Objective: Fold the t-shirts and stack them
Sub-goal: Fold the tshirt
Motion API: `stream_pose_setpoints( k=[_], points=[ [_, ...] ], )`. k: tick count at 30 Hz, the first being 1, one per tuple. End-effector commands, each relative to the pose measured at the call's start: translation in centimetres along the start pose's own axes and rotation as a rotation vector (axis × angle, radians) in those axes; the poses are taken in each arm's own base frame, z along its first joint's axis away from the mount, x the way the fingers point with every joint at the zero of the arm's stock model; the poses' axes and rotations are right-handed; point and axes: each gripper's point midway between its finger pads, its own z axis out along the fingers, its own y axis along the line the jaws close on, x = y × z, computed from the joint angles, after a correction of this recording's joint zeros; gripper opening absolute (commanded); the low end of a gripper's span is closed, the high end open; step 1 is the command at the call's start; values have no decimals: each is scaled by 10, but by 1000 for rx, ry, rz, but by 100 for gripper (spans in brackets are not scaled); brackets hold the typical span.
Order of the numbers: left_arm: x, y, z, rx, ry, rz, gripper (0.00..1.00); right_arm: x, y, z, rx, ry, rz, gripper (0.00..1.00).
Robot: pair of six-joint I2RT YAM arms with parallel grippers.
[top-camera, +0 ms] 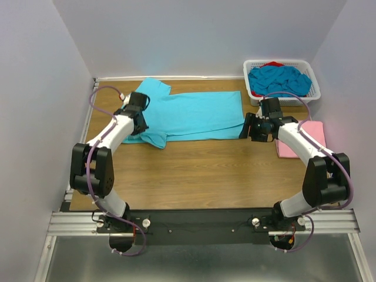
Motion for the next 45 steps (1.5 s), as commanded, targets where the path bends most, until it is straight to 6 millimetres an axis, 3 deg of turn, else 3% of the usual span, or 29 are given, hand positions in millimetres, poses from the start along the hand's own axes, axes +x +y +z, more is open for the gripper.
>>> stream_pose_setpoints(
  k=[1, 10, 11, 13, 16, 24, 25, 28, 29, 30, 31, 32, 34, 36, 38, 39, 40, 41, 43, 44, 45],
  points=[
    [-68, -19, -12, 4, -129, -3, 0, -11, 11, -9, -41, -28, -29, 69],
    [-155, -57, 2, 28, -240, -7, 0, -14, 21, -7, -92, -10, -53, 68],
    [-154, -58, 15, 18, -225, -3, 0, -16, 23, -6, -104, -7, -57, 68],
    [-163, -63, 20, 27, -235, -6, 0, -18, 27, -4, -118, -3, -64, 68],
    [-160, -65, 43, 15, -210, -14, 0, -23, 30, 1, -131, 7, -67, 68],
    [-165, -58, 71, 35, -194, -77, 2, -43, 30, 18, -99, -6, -60, 68],
    [-167, -58, 71, 40, -198, -78, 5, -45, 29, 19, -94, -9, -57, 68],
    [-176, -62, 65, 64, -230, -89, 33, -46, 29, 26, -90, -7, -44, 68],
    [-181, -61, 52, 81, -256, -96, 50, -46, 30, 27, -92, -5, -41, 68],
    [-190, -63, 44, 108, -297, -112, 54, -46, 29, 28, -90, -9, -28, 68],
    [-186, -57, 41, 108, -301, -118, 69, -44, 29, 29, -90, -10, -20, 68],
    [-198, -53, 18, 134, -348, -137, 70, -42, 28, 32, -90, -14, -6, 68],
    [-202, -40, 4, 136, -373, -173, 70, -38, 28, 34, -96, -10, 7, 68],
    [-194, -8, -8, 106, -371, -214, 71, -33, 30, 38, -118, -2, 28, 67],
    [-169, 13, -13, 81, -340, -243, 71, -34, 34, 38, -141, -19, 55, 66],
    [-164, 39, -11, 53, -330, -287, 71, -30, 33, 39, -144, -16, 67, 65],
    [-133, 52, 2, 29, -272, -297, 73, -30, 33, 39, -149, -21, 77, 65],
    [-129, 61, -9, 40, -289, -318, 73, -35, 33, 39, -161, -44, 90, 64],
    [-111, 81, -6, 28, -279, -355, 74, -28, 30, 42, -173, -36, 143, 64],
    [-90, 90, -3, 16, -254, -364, 77, -34, 30, 41, -187, -59, 173, 64],
    [-83, 92, -2, 29, -246, -372, 78, -34, 28, 40, -193, -65, 188, 64]
  ],
)
